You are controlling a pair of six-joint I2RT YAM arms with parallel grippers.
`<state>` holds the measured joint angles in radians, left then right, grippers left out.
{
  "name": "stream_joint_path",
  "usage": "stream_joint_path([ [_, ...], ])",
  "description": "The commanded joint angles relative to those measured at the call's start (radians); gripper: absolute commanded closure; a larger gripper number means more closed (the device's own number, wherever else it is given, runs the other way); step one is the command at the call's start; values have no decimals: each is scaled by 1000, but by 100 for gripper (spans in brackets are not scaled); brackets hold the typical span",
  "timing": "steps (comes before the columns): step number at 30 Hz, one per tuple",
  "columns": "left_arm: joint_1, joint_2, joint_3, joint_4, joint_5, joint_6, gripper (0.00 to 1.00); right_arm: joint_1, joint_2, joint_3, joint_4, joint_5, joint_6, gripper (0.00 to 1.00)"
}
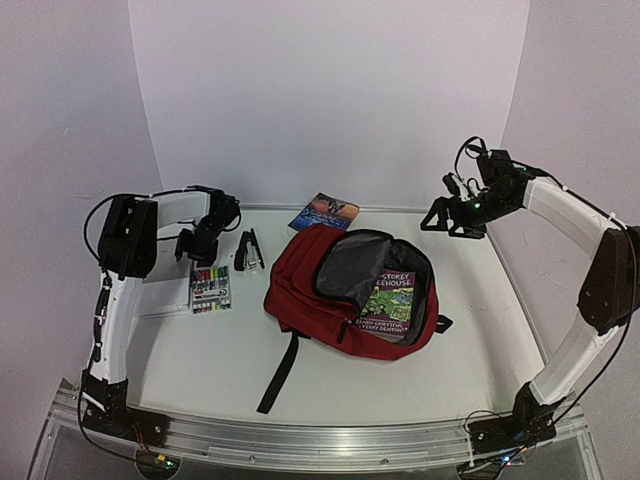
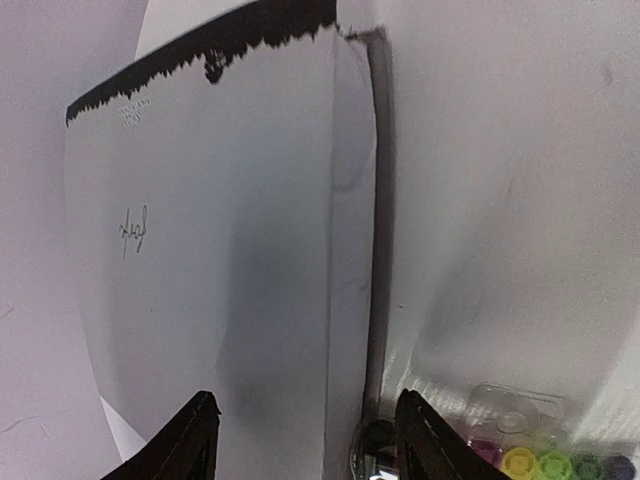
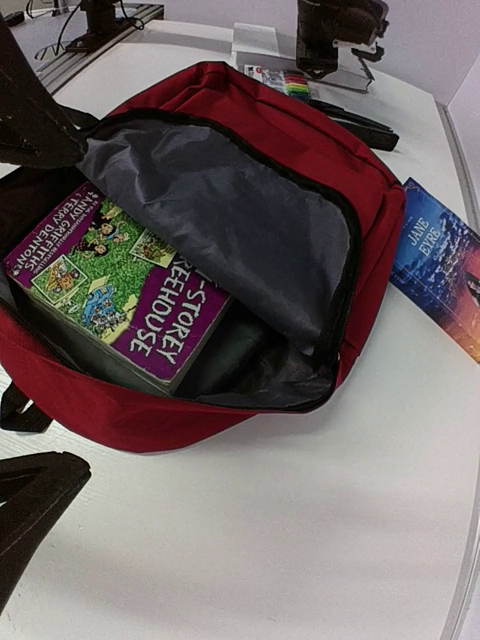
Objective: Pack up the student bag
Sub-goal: Pick up the book from the center of the board.
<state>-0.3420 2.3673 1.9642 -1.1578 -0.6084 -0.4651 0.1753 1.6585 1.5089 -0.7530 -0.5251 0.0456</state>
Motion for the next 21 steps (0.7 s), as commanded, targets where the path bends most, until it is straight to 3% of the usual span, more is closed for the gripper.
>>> stream_joint_path([
  [1,-1,36,39,-75,-64,-8,41,0,6,33,10,-9,8,2],
  [8,1,38,41,-123,-125,-29,63,0,12,36,11,-10,10,2],
  [12,1,16,66,-156,-147,-8,95,0,20,46,11,-13,10,2],
  [14,0,4,99,-191,-161,-2,100,1,23,49,11,-21,11,2],
  [21,-28,-80,200,-318,-262,16,100,1,30,56,12,-77,16,2],
])
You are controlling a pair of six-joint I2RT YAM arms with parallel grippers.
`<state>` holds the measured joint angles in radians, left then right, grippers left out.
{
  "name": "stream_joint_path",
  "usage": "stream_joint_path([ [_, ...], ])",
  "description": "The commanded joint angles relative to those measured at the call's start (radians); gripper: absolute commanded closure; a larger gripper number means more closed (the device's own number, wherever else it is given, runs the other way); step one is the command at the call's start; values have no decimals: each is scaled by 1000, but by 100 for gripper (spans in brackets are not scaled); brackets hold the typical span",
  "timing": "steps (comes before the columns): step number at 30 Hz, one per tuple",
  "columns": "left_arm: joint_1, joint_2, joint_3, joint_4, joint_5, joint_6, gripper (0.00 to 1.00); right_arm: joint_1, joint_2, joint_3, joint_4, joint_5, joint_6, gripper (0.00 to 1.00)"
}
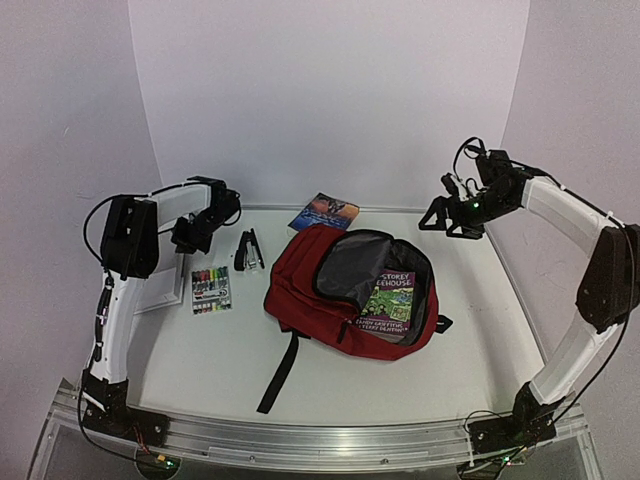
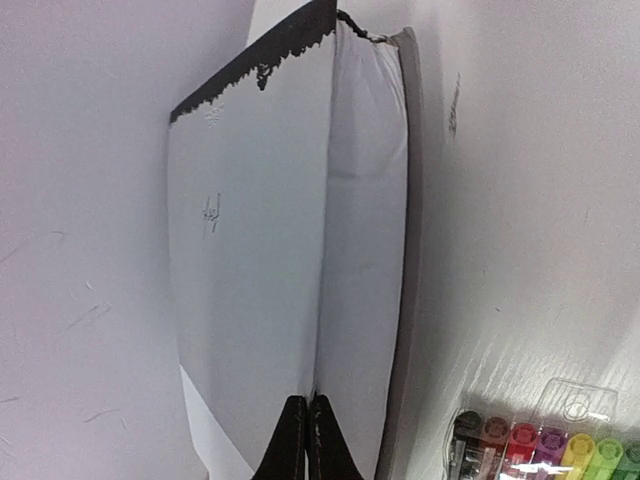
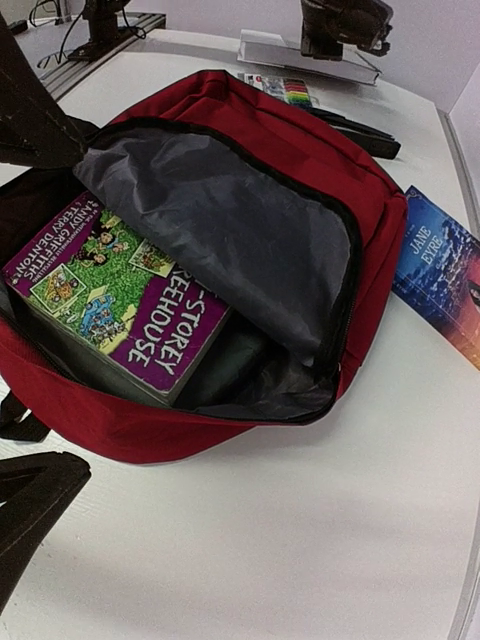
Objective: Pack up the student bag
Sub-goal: Pick up the book from the center of the board.
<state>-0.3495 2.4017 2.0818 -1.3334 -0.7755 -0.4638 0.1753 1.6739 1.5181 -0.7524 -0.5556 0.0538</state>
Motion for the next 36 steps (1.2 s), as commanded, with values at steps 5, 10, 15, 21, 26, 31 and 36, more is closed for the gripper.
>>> stream_joint_path([
  [5,-92,-198,116,-167,-138,16,100,1,28,56,18,-100,19,2],
  [10,-249,-210,201,-148,-112,55,100,9,37,61,24,-148,30,2],
  [15,-415,-163,345,-130,-90,85,100,17,40,54,25,-187,31,2],
  [21,-584,-157,437,42,-92,276,100,17,37,32,27,-228,24,2],
  [26,-656,-187,533,178,17,379,100,17,30,43,27,-256,-23,2],
  [31,-661,-332,458,408,292,389,100,13,16,82,29,-311,-107,2],
  [36,-659,-405,420,497,524,336,100,13,-26,105,46,-308,-209,2],
])
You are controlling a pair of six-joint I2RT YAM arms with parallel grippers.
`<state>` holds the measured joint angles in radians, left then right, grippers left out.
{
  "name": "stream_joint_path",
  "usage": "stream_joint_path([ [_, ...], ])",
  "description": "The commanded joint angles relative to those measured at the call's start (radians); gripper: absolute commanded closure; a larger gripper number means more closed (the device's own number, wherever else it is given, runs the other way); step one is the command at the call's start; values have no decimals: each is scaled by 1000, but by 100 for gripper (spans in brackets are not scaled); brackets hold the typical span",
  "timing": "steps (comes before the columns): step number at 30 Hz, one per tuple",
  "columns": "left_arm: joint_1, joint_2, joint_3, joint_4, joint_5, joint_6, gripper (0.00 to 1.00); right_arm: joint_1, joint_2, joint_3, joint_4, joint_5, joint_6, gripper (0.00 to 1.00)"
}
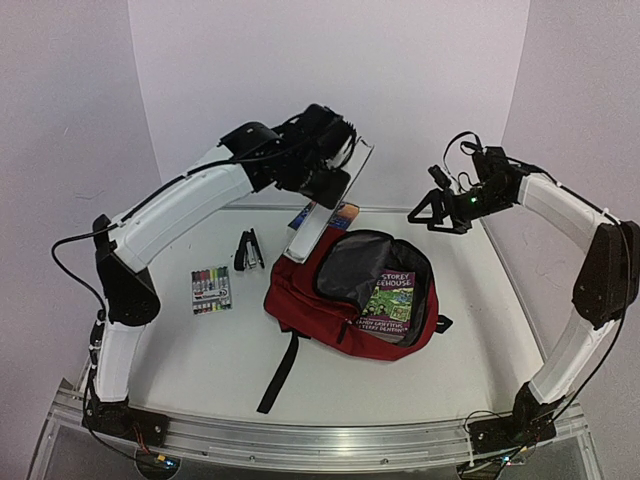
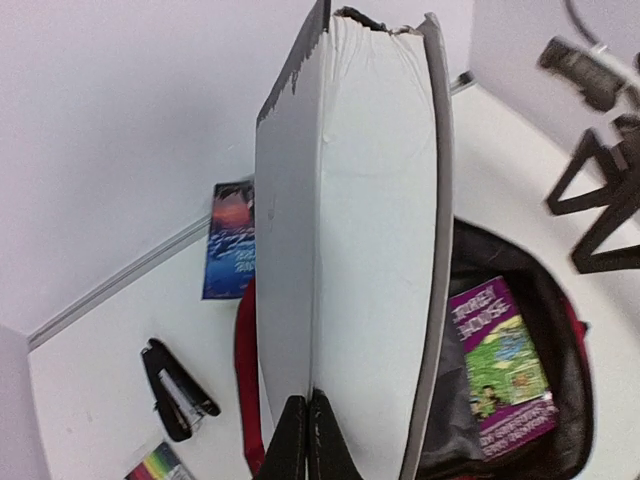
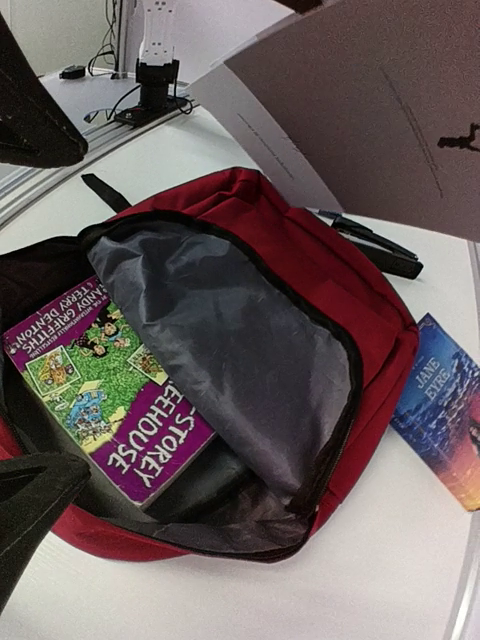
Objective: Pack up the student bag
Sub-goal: Pick up the book from the center of the board.
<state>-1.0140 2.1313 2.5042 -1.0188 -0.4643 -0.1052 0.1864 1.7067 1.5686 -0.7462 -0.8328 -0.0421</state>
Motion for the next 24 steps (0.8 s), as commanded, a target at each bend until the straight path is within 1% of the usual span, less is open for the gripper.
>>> stream_joint_path([
  [1,5,-141,-10,194,250,-35,100,2,-67,57,42,-38,-125,2],
  [3,10,-155,-17,204,324,-69,100,2,-80,60,44,-52,-148,2],
  [6,37,-189,-49,236,473,-131,100,1,-120,64,42,-56,-225,2],
  [9,67,-237,-127,271,579,-167,100,-4,-178,65,35,-62,-338,2],
  [13,110,-300,-236,319,729,-180,100,-5,-272,42,26,-93,-413,2],
  [15,122,-320,-278,325,814,-159,100,-6,-309,50,22,-79,-444,2],
  [18,129,-333,-301,280,862,-127,100,-6,-348,79,-18,-38,-543,2],
  [24,143,-358,-344,201,1013,-32,100,-7,-339,125,-233,-73,-840,2],
])
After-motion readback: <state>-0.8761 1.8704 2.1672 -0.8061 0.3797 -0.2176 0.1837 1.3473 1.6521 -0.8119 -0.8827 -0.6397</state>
